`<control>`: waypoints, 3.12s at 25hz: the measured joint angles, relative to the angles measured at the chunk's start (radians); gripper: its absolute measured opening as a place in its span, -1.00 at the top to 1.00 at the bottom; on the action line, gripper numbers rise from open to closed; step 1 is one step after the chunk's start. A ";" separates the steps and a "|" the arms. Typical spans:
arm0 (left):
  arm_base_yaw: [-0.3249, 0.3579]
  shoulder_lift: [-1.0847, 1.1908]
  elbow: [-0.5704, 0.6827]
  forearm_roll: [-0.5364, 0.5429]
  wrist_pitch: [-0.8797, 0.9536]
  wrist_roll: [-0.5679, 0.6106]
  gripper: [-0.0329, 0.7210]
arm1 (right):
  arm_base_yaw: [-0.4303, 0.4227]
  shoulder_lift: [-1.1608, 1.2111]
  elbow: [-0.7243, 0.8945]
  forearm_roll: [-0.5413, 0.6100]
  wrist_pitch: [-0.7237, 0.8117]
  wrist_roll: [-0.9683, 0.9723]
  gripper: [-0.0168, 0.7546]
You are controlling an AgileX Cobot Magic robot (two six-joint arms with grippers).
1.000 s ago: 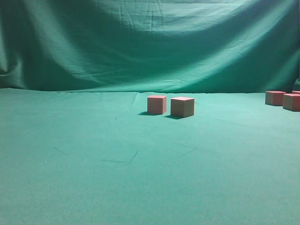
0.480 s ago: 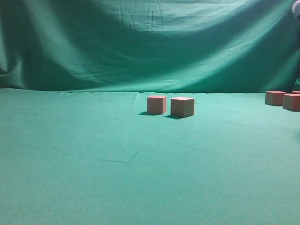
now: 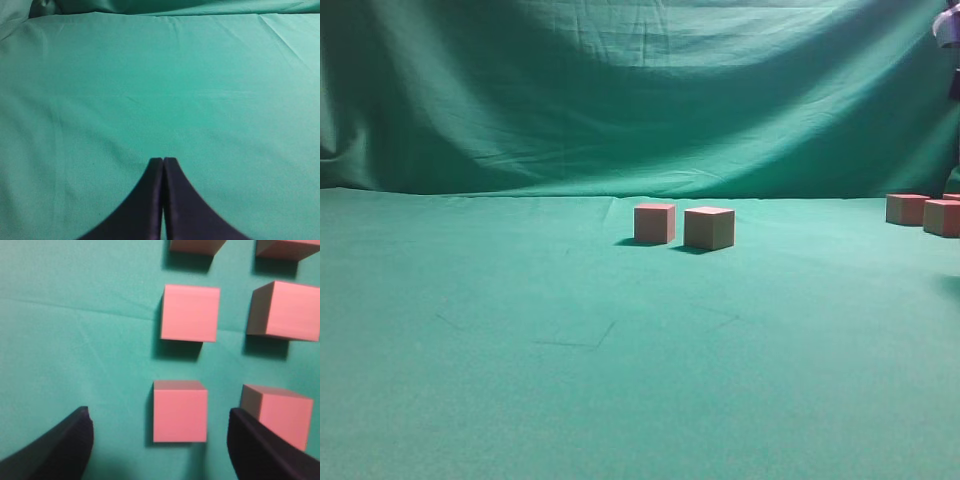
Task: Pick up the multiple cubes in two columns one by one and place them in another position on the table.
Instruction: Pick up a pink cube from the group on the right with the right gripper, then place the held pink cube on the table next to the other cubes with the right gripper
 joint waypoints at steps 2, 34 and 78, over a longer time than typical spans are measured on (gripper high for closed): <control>0.000 0.000 0.000 0.000 0.000 0.000 0.91 | -0.002 0.012 0.000 0.000 -0.013 0.000 -0.38; 0.000 0.000 0.000 0.000 0.000 0.000 0.91 | -0.008 0.110 0.000 0.000 -0.067 -0.002 0.25; 0.000 0.000 0.000 0.000 0.000 0.000 0.91 | 0.620 0.290 -0.882 0.027 0.513 -0.002 0.25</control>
